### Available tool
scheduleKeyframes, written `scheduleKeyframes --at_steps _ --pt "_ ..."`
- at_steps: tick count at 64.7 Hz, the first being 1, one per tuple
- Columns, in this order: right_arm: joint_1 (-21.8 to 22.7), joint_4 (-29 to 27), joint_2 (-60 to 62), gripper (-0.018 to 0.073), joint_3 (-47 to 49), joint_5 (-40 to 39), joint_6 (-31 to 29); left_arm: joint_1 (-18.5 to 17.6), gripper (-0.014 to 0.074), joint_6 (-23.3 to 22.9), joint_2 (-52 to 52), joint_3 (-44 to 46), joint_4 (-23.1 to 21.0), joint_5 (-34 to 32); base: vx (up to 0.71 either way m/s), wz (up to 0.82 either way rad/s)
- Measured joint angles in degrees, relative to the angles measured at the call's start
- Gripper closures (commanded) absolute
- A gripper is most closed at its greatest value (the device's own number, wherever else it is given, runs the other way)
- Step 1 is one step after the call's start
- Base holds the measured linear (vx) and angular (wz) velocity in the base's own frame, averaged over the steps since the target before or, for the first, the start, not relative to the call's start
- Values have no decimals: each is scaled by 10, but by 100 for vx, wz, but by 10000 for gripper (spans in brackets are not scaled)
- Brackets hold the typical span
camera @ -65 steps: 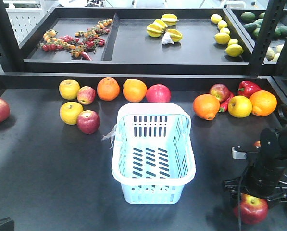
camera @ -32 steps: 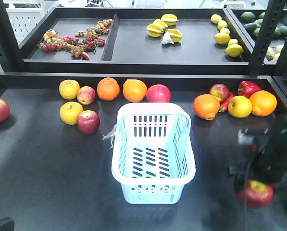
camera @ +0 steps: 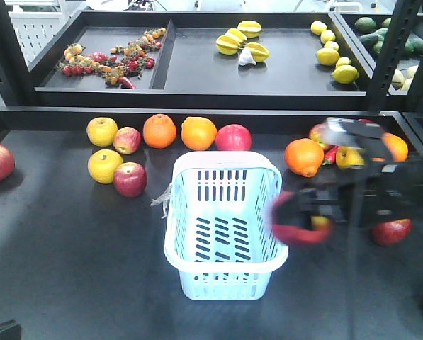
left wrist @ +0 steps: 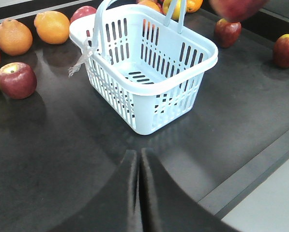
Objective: Pick three apples into basket with both arms
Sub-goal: 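Move the apple over the basket and release it with the right gripper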
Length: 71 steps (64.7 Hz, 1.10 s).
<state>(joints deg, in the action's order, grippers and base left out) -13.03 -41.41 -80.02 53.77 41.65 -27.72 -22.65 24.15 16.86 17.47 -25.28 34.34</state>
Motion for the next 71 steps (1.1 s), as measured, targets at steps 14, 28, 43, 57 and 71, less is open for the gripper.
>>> scheduleKeyframes --at_steps 14,28,43,57,71 --pt "-75 -34 -99 467 38 -83 -27 0 604 0 0 0 -2 0 0 0" --pt "-94 -35 -212 446 105 -90 -31 0 604 0 0 0 -2 0 0 0" --pt "-94 -35 -260 225 108 -124 -30 0 604 0 0 0 -2 0 0 0" --pt "-94 -36 -262 -71 108 -142 -30 0 604 0 0 0 -2 0 0 0" --pt "-94 -38 -262 -128 110 -142 -30 0 604 0 0 0 -2 0 0 0"
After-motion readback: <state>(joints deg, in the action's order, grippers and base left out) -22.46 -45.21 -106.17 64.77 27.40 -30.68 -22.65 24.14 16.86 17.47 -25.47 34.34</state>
